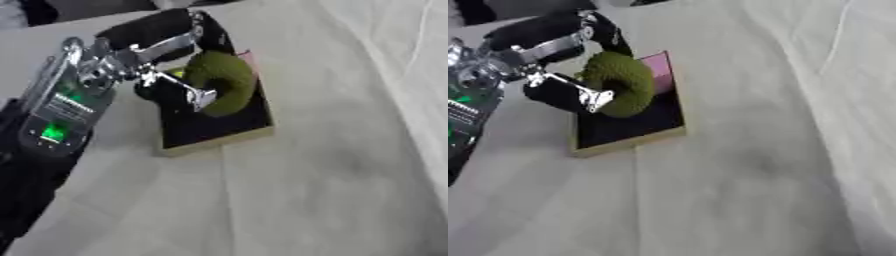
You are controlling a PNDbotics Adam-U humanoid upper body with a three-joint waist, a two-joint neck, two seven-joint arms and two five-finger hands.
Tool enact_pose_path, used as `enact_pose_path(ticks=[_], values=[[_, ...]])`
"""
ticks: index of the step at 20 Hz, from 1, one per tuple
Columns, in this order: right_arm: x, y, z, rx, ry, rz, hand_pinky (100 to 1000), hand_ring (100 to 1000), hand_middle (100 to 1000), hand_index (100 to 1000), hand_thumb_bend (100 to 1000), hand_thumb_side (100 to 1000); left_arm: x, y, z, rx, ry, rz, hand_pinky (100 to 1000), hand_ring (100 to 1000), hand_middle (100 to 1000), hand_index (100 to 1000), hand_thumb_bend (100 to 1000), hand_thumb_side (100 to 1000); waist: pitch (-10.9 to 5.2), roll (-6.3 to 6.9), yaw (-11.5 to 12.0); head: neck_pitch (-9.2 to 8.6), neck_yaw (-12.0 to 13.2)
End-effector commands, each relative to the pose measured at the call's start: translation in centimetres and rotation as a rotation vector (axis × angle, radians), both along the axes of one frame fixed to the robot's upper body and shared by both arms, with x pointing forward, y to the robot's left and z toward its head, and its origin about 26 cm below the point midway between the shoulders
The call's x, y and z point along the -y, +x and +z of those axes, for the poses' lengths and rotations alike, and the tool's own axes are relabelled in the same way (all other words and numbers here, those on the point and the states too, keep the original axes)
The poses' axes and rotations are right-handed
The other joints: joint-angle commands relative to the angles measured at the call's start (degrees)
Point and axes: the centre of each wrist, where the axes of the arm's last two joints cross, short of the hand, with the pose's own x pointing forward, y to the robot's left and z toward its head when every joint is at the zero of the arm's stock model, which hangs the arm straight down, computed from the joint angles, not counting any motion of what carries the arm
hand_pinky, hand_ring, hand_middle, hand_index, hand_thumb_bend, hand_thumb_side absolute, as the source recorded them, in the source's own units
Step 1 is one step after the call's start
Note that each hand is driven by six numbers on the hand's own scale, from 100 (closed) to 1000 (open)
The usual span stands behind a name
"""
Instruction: Pick up objects on the table and place them in the box.
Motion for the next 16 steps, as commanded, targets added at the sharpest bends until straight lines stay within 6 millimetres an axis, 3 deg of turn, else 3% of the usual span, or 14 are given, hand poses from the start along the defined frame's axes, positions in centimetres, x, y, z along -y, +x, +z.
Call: enact_pose_path(ticks=[1, 6, 9, 12, 13, 14, 16], values=[[0.0, -0.1, 0.5, 0.015, -0.017, -0.005, 919, 999, 533, 832, 100, 663, 0.1, 0.9, -0.6, 0.052, 0.015, 0.045, 764, 601, 522, 685, 100, 100, -1.6, -1.41, -0.2, -0.5, 0.4], [-0.2, -0.1, 0.4, 0.012, -0.016, 0.0, 919, 1000, 532, 832, 100, 663, 0.7, 2.3, -3.3, 0.042, 0.05, 0.065, 778, 615, 538, 706, 101, 100, -1.26, -1.57, -0.6, -0.76, 0.6], [-0.2, -0.1, 0.4, 0.011, -0.016, 0.001, 919, 1000, 532, 832, 100, 663, 1.1, 2.7, -4.4, 0.027, 0.064, 0.057, 791, 631, 561, 734, 151, 103, -1.14, -1.61, -0.7, -0.83, 0.7], [-0.3, -0.1, 0.3, 0.008, -0.016, 0.002, 919, 1000, 531, 832, 100, 664, 1.4, 2.7, -4.9, 0.024, 0.078, 0.042, 861, 747, 708, 878, 285, 229, -1.13, -1.62, -0.7, -0.92, 0.6], [-0.3, -0.1, 0.3, 0.007, -0.016, 0.002, 919, 1000, 531, 832, 100, 664, 1.4, 2.7, -5.0, 0.026, 0.083, 0.038, 876, 765, 731, 895, 311, 251, -1.15, -1.63, -0.7, -0.95, 0.5], [-0.3, -0.1, 0.3, 0.006, -0.016, 0.001, 919, 1000, 531, 832, 100, 664, 1.4, 2.6, -5.0, 0.029, 0.088, 0.037, 901, 798, 775, 928, 398, 314, -1.18, -1.64, -0.6, -0.98, 0.5], [-0.2, -0.1, 0.3, 0.005, -0.015, 0.0, 919, 1000, 531, 832, 100, 664, 1.3, 2.6, -5.0, 0.038, 0.096, 0.044, 920, 818, 801, 949, 481, 340, -1.26, -1.67, -0.6, -1.05, 0.5]])
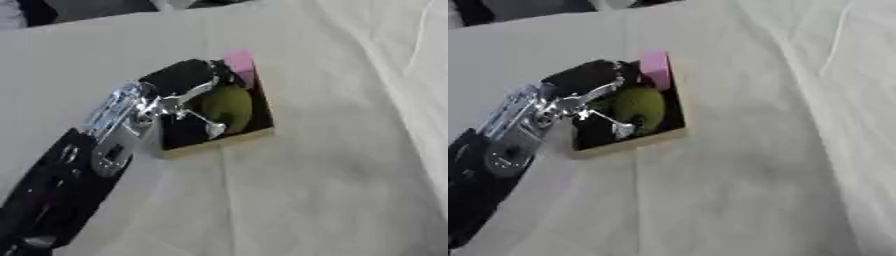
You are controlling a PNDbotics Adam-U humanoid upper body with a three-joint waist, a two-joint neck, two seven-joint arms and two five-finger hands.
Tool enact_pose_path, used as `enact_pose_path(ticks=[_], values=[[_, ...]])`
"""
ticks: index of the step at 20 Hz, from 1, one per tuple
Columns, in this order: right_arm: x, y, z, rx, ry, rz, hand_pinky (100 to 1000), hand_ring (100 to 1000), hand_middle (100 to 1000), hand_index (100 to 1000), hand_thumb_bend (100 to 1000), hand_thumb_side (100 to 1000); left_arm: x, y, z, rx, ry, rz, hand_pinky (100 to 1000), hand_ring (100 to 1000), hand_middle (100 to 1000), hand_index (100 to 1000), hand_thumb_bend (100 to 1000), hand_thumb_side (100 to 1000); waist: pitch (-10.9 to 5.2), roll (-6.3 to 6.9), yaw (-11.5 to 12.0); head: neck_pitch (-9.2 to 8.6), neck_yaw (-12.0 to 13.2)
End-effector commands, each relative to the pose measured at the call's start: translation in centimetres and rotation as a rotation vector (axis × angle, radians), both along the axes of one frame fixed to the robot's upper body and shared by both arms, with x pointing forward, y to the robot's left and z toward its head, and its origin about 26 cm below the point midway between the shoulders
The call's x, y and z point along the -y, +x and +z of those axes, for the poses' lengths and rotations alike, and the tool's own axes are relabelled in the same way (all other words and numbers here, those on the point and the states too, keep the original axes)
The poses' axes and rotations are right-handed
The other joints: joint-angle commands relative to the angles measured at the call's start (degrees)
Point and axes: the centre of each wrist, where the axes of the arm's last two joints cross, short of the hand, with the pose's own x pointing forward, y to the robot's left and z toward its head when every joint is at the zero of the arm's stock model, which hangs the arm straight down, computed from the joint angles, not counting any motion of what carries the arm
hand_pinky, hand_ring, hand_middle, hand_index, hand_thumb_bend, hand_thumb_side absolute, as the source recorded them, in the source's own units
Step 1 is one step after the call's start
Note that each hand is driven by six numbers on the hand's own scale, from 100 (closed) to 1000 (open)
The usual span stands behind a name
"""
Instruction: Pick up objects on the table and place them in the box.
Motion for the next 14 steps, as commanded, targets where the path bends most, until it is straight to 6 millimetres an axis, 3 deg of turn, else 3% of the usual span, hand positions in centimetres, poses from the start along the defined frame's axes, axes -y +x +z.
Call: enact_pose_path(ticks=[1, 3, 7, 12, 14], values=[[0.0, -0.1, 0.4, 0.012, -0.014, -0.002, 919, 1000, 531, 832, 100, 664, -0.2, -0.1, 0.7, 0.04, 0.015, 0.005, 925, 823, 805, 952, 501, 340, -1.32, -1.42, 0.1, -0.61, -0.1], [0.0, -0.1, 0.4, 0.011, -0.014, -0.001, 919, 1000, 531, 832, 100, 663, -0.4, 0.0, 0.7, 0.058, 0.014, 0.031, 937, 832, 814, 958, 552, 340, -1.42, -1.54, 0.2, -0.63, -0.1], [0.0, -0.2, 0.3, 0.011, -0.012, -0.002, 918, 999, 531, 831, 100, 663, -0.5, -0.1, 0.7, 0.081, -0.015, 0.051, 947, 836, 820, 958, 543, 360, -1.57, -1.78, 0.4, -0.65, -0.1], [0.1, -0.2, 0.3, 0.016, -0.012, -0.004, 917, 997, 531, 831, 100, 661, -0.9, -1.4, 2.7, 0.122, -0.105, 0.032, 957, 832, 819, 950, 451, 373, -1.8, -2.15, 0.6, -0.56, -0.5], [0.2, -0.2, 0.2, 0.02, -0.01, -0.009, 917, 996, 531, 830, 100, 660, -1.4, -2.5, 4.3, 0.146, -0.181, 0.011, 955, 820, 812, 943, 350, 401, -1.93, -2.31, 0.7, -0.47, -0.7]])
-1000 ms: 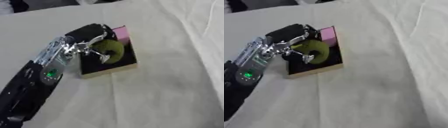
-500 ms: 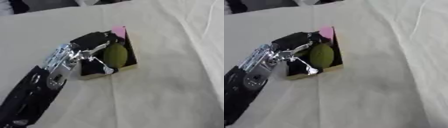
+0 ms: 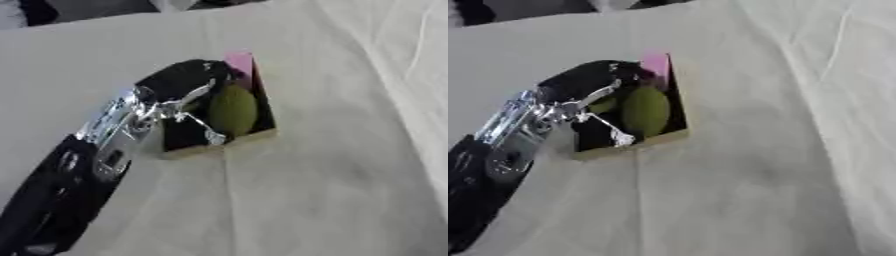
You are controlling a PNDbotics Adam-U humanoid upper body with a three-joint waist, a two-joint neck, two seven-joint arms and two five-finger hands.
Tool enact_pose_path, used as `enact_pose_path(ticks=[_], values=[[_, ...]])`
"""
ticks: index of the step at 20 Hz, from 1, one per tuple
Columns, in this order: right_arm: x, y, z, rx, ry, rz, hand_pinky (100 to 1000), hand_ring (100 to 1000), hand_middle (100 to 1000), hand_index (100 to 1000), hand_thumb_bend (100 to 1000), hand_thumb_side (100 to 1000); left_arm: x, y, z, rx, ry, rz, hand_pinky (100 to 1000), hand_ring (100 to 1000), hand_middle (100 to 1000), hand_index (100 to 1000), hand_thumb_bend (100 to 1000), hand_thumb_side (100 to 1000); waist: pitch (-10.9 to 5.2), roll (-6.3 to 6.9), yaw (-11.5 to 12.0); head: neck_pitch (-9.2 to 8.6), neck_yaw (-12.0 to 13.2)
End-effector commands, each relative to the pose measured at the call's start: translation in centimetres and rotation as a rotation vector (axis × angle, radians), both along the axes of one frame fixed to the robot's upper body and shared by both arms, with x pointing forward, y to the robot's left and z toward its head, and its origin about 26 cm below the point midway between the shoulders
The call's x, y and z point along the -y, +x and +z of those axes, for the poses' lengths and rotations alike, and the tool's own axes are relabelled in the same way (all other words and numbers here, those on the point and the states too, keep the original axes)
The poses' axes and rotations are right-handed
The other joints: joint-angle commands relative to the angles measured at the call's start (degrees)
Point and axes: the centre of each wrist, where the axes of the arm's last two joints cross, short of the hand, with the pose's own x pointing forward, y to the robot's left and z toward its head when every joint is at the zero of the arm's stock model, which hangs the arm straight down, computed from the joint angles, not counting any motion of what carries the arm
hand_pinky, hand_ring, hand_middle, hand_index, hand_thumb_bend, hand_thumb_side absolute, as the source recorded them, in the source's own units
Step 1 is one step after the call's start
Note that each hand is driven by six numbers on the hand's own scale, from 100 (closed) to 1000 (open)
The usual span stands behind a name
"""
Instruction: Pick up objects on the table and place them in the box.
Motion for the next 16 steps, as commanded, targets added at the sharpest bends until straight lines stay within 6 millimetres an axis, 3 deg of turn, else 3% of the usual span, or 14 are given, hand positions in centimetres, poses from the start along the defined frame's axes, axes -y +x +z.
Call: enact_pose_path(ticks=[1, 5, 6, 7, 11, 16], values=[[0.2, -0.2, 0.5, 0.026, -0.012, -0.008, 917, 995, 531, 830, 100, 660, -1.3, -1.9, 3.3, 0.069, -0.124, -0.029, 953, 814, 809, 940, 314, 406, -1.97, -1.35, 0.2, -0.39, -0.5], [0.4, -0.2, 0.5, 0.036, -0.01, -0.019, 916, 993, 532, 830, 100, 659, -4.1, -5.1, 5.9, 0.091, -0.332, -0.081, 924, 784, 787, 920, 187, 467, -2.09, -1.45, 0.6, -0.43, -1.6], [0.5, -0.2, 0.5, 0.04, -0.009, -0.023, 915, 992, 532, 829, 100, 661, -4.9, -5.8, 6.4, 0.098, -0.389, -0.085, 915, 776, 780, 913, 100, 543, -2.12, -1.47, 0.8, -0.4, -2.0], [0.5, -0.3, 0.5, 0.043, -0.008, -0.026, 915, 992, 532, 829, 100, 659, -5.7, -6.2, 6.7, 0.105, -0.443, -0.087, 913, 774, 778, 910, 155, 480, -2.14, -1.51, 0.9, -0.36, -2.3], [0.7, -0.3, 0.6, 0.058, -0.003, -0.035, 913, 989, 534, 828, 100, 658, -9.3, -6.5, 6.4, 0.157, -0.655, -0.078, 905, 762, 774, 899, 137, 523, -2.15, -1.9, 1.3, -0.45, -2.9], [1.0, -0.4, 0.5, 0.083, 0.001, -0.05, 911, 985, 534, 827, 100, 654, -13.5, -6.7, 4.0, 0.249, -0.976, -0.045, 894, 753, 762, 880, 150, 594, -2.02, -2.93, 2.5, -0.23, -3.0]])
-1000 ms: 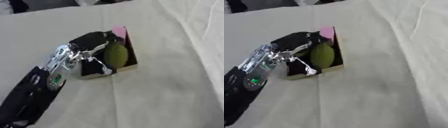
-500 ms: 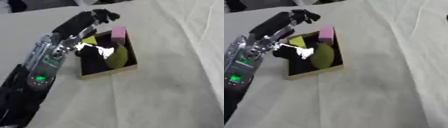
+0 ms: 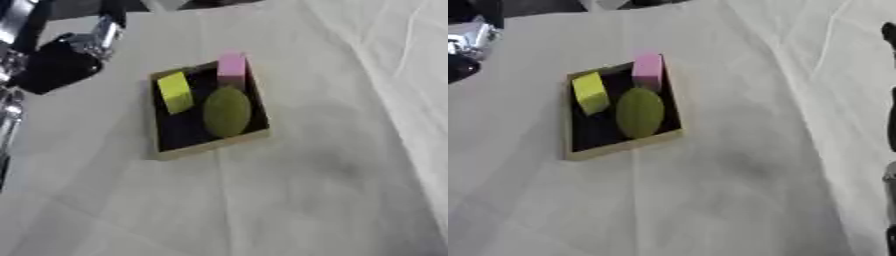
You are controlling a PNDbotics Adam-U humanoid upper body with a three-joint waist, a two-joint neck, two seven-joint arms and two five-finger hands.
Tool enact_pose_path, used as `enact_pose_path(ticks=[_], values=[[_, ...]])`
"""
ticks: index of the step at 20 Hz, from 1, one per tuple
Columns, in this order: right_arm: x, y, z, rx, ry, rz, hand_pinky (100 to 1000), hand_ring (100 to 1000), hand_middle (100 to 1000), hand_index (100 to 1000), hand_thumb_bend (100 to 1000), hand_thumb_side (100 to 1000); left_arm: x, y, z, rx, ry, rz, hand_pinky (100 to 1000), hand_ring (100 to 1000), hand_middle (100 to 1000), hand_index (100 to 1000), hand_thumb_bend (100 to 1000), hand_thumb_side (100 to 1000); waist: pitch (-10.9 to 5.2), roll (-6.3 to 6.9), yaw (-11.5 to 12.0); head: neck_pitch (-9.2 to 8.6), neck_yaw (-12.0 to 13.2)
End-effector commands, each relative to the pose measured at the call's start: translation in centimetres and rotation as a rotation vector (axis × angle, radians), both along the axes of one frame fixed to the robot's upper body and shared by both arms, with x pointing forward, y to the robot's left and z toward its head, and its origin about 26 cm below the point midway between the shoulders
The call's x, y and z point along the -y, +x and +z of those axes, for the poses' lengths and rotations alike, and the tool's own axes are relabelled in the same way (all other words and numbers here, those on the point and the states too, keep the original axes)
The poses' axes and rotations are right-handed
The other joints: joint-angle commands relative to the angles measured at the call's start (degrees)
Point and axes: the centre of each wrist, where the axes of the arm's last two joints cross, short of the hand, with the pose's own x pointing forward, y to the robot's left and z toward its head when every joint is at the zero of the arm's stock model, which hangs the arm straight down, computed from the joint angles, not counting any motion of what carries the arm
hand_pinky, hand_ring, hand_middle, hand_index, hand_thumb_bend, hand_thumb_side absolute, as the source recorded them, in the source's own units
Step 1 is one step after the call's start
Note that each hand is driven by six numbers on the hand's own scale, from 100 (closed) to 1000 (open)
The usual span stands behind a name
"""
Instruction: Pick up objects on the table and place them in the box.
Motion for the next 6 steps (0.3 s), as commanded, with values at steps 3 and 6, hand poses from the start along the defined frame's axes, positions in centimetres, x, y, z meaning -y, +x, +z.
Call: enact_pose_path(ticks=[3, 6], values=[[0.5, -0.3, 0.6, 0.039, -0.022, -0.022, 910, 983, 535, 827, 100, 652, -3.6, -1.0, -1.0, 0.101, -0.275, 0.027, 886, 749, 755, 870, 156, 639, -2.06, -1.96, 1.4, -0.09, 0.3], [0.6, -0.3, 0.5, 0.048, -0.018, -0.028, 909, 979, 537, 826, 100, 651, -4.7, -1.3, -2.3, 0.118, -0.372, 0.043, 884, 749, 751, 864, 169, 647, -2.39, -2.72, 2.2, -0.03, 0.3]])
